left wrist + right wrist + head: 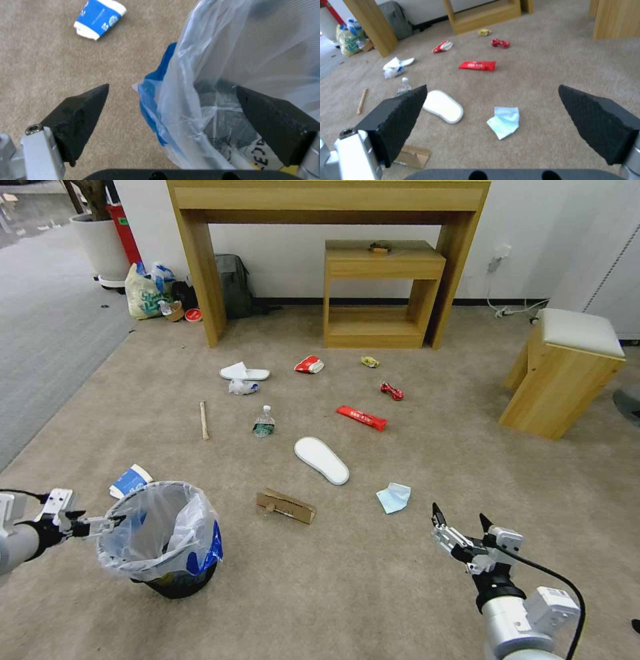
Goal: Pick up the trash bin and place the garbage on the floor into it.
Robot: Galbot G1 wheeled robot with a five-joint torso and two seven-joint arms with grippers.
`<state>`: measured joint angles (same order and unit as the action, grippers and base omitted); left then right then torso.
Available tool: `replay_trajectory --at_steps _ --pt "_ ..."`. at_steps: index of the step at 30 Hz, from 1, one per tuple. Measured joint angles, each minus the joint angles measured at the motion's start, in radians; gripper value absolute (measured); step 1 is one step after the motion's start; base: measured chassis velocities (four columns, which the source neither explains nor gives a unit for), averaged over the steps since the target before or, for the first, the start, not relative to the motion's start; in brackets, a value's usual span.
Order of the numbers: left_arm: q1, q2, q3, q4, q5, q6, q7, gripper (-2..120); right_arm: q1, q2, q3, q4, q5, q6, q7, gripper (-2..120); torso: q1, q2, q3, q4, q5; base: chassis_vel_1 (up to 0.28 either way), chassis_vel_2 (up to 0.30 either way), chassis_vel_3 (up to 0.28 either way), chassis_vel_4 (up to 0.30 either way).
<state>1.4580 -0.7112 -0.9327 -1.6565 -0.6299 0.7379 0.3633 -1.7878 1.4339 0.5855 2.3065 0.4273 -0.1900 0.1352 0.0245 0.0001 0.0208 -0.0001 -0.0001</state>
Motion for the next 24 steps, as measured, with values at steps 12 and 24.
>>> replay_trajectory --at_steps 12,24 --pt "-0.082 -0.015 0.084 0.054 0.004 -0.002 0.0 100 -0.007 0.006 -0.005 -0.006 0.037 -0.013 0.026 100 0.0 0.0 0.0 -0.0003 0.0001 0.0 0.0 0.0 0.0" --pt "-0.142 -0.034 0.128 0.095 0.014 -0.002 -0.004 99 -0.01 0.01 -0.001 -0.005 0.045 -0.015 0.047 100 0.0 0.0 0.0 -0.0003 0.0001 0.0 0.0 0.0 0.0"
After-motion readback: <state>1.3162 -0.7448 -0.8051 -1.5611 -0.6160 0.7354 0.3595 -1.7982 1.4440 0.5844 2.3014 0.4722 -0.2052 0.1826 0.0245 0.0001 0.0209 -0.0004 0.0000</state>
